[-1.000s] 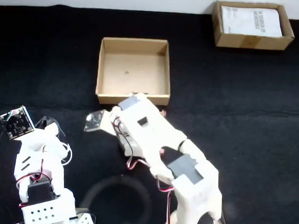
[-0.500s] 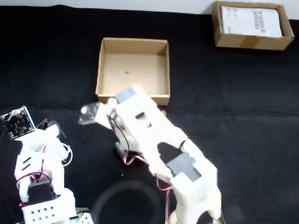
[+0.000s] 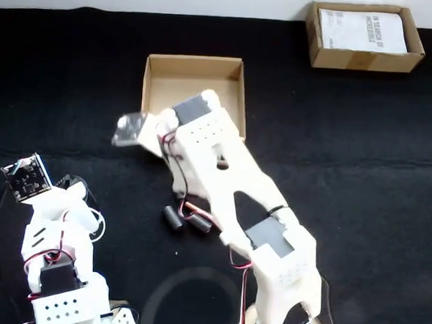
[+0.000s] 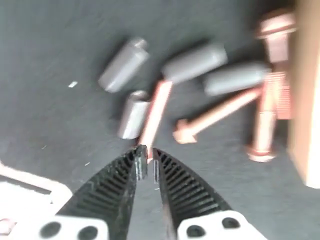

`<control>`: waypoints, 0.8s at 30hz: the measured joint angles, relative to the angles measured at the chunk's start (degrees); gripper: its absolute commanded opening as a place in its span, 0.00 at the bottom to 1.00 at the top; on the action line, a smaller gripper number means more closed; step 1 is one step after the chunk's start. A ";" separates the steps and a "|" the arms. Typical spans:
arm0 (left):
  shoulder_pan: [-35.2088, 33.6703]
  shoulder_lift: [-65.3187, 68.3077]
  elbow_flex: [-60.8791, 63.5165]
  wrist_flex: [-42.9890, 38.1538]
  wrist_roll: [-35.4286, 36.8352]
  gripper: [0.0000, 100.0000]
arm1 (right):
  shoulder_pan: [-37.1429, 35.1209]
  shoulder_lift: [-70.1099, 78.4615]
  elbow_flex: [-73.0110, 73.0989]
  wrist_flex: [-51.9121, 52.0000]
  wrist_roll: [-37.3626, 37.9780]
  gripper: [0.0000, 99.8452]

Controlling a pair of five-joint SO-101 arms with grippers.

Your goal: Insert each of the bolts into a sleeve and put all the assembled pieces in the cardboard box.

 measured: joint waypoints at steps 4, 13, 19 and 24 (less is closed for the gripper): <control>0.00 0.00 0.00 0.00 0.00 0.01 | -4.22 -2.99 10.02 -1.76 -0.18 0.16; 0.00 0.00 0.00 0.00 0.00 0.01 | -5.19 -2.99 18.64 -10.20 0.53 0.16; 0.00 0.00 0.00 0.00 0.00 0.01 | -5.19 0.88 18.64 -12.22 0.70 0.16; 0.00 0.00 0.00 0.00 0.00 0.01 | -5.19 3.25 18.55 -12.57 0.70 0.16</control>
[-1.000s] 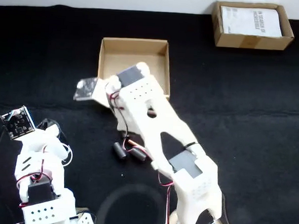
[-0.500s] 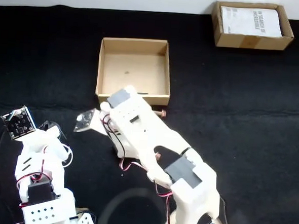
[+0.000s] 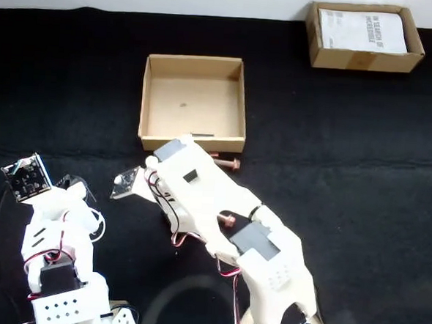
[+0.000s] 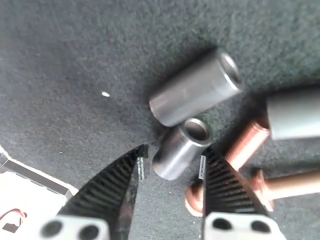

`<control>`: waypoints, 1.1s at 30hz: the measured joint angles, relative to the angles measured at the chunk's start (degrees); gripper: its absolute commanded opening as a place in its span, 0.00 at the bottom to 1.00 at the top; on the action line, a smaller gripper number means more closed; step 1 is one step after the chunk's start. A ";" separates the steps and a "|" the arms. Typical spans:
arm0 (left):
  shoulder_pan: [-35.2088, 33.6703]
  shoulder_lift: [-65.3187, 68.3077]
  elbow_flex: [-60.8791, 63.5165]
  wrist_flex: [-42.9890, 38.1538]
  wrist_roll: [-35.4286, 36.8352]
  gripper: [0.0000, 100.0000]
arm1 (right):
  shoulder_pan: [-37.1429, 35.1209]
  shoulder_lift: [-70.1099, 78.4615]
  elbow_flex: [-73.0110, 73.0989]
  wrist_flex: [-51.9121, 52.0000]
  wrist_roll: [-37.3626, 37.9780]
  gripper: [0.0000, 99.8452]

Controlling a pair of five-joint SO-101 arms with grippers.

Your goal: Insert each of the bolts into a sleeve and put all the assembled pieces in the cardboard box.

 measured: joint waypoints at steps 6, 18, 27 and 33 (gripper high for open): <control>0.00 0.00 0.00 0.00 0.00 0.01 | 0.00 2.02 -1.05 -0.88 0.00 0.13; 0.00 0.00 0.00 0.00 0.00 0.01 | 0.53 13.36 -16.88 6.15 0.00 0.01; 0.00 0.00 0.00 1.14 0.00 0.01 | 0.53 15.30 -20.04 7.38 0.09 0.01; 0.00 0.00 0.00 1.14 0.00 0.01 | 0.53 15.65 -23.30 8.97 0.09 0.01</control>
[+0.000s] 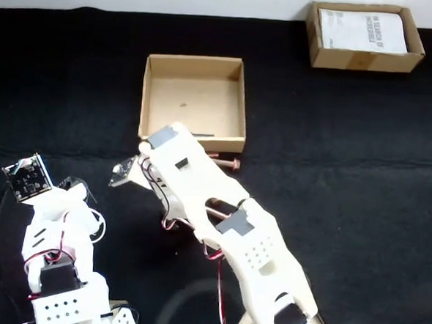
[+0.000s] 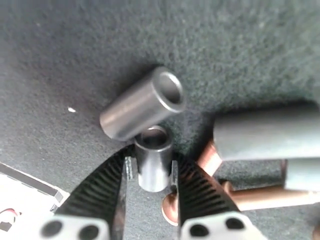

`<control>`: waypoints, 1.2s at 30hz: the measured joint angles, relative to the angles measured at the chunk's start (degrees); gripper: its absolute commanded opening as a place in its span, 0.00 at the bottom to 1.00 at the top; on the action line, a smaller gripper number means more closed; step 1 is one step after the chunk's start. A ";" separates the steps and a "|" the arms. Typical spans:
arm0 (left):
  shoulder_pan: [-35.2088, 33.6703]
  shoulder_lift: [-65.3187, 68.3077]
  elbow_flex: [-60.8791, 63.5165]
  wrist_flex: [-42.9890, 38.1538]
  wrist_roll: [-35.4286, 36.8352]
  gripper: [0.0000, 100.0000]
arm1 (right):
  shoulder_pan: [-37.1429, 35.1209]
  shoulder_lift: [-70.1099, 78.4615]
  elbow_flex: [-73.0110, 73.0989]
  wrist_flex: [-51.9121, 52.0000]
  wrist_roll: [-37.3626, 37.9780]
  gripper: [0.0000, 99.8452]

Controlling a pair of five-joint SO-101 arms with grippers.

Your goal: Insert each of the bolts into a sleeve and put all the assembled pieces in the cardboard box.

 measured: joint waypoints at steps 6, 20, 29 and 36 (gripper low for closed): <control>0.00 0.00 0.00 0.09 0.00 0.01 | 0.00 -2.73 -7.38 2.99 -0.09 0.01; 2.64 0.00 0.00 3.52 0.00 0.01 | 4.31 -29.19 -8.35 3.34 -6.86 0.01; 3.08 0.00 0.00 9.14 -1.14 0.01 | 16.35 -50.55 -8.35 3.69 -17.58 0.01; 3.78 0.00 0.00 8.79 -25.05 0.01 | 33.49 -66.55 -4.66 3.69 -24.35 0.01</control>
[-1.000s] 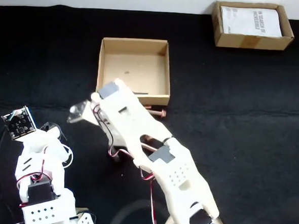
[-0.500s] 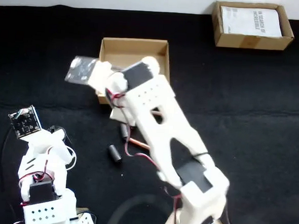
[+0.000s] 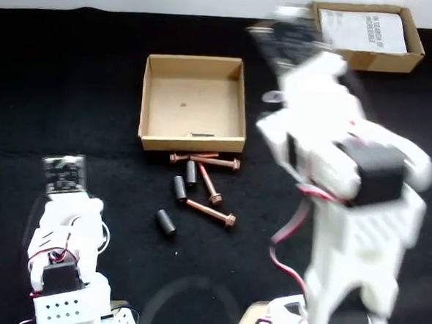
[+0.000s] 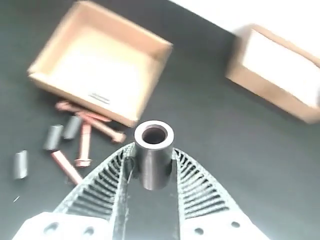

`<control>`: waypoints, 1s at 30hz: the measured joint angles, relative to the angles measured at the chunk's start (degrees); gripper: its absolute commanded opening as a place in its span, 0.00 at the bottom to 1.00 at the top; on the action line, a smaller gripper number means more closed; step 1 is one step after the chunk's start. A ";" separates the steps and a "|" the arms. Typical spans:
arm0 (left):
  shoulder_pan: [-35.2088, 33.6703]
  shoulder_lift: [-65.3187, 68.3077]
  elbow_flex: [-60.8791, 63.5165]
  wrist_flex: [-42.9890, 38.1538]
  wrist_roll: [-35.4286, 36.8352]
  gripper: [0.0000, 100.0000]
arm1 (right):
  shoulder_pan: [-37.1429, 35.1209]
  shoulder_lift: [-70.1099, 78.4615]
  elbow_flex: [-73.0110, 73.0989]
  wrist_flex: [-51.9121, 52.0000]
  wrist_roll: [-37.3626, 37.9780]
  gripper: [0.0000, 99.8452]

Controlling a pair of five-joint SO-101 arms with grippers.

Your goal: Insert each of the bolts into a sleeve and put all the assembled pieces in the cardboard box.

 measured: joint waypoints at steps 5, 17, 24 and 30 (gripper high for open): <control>5.19 0.00 -0.44 -0.97 -4.40 0.01 | 14.24 -13.89 10.55 -0.44 -0.62 0.01; 21.36 18.99 -20.22 4.75 -4.75 0.08 | 46.68 -50.55 51.52 -20.13 -0.70 0.01; 28.04 47.30 -42.90 9.49 -4.75 0.08 | 62.33 -67.52 76.04 -34.55 -0.70 0.01; 36.04 69.36 -61.89 18.73 -9.05 0.08 | 72.44 -80.35 93.45 -45.98 -0.70 0.01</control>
